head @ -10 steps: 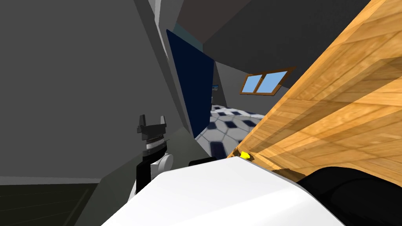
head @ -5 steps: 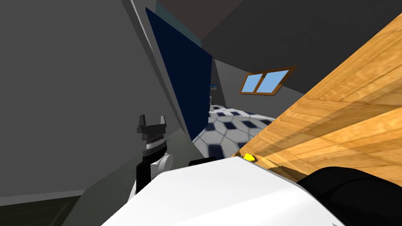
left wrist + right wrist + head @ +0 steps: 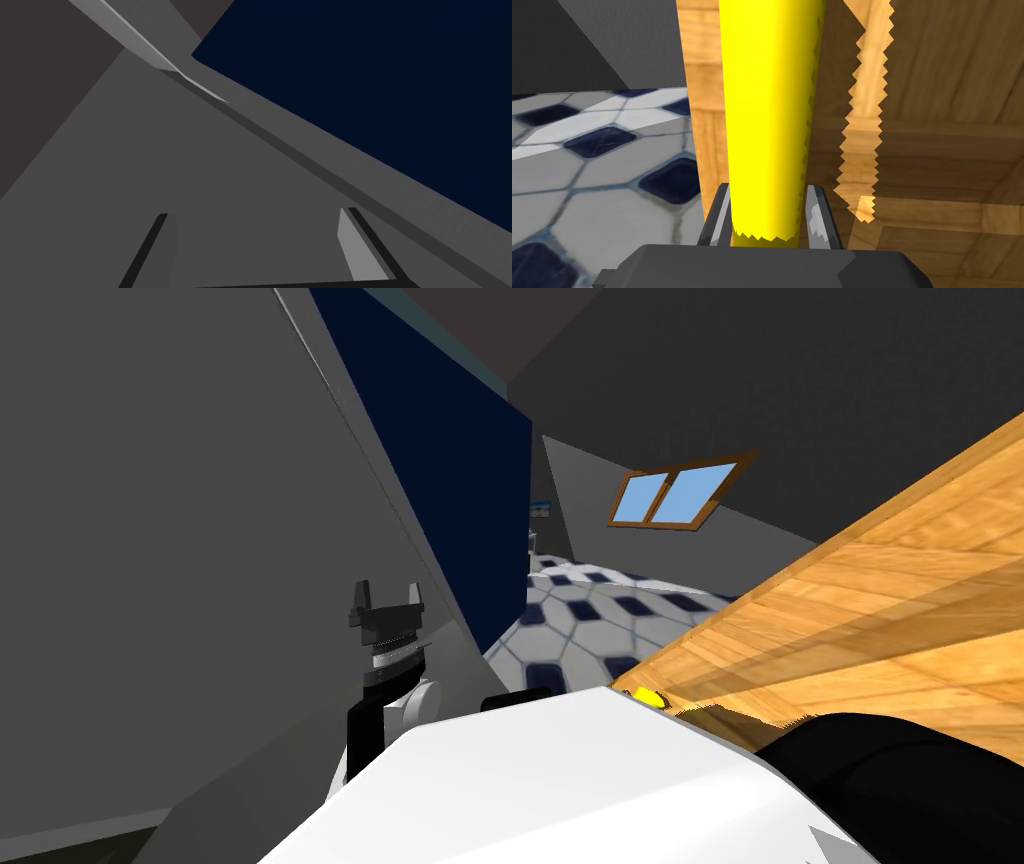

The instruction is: Push the door open

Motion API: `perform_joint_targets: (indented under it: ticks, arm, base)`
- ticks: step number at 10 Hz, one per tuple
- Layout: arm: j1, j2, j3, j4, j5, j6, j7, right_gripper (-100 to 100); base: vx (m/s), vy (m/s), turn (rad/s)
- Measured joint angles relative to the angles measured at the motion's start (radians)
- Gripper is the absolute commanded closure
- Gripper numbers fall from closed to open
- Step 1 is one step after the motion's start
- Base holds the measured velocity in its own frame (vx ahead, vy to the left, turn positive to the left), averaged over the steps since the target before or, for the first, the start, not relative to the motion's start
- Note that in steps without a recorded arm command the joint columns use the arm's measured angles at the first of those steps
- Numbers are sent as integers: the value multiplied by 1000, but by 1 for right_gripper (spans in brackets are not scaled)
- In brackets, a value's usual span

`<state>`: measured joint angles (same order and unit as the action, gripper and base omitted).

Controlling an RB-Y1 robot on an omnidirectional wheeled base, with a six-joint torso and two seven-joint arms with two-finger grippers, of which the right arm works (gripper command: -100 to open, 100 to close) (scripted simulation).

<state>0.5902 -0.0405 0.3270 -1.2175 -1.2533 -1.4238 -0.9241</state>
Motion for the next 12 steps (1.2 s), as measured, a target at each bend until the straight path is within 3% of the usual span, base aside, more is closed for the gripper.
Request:
perform_joint_targets:
  ticks: [1,3,6,10,12]
  arm:
    - [4,1,-10,-7,-15,2,5,100]
    - [-25,11,-36,42,-35,-27,-16,100]
    - [13,22,-50,-11,-67,-30,8,100]
    - [19,29,-84,1,-101,-57,-3,100]
    - [5,28,-103,8,-101,-50,0,100]
  base:
    - [150,-102,-50]
    - [135,-102,-41]
    - [166,-150,-52]
    - [126,-115,-32]
    - [52,-86,-82]
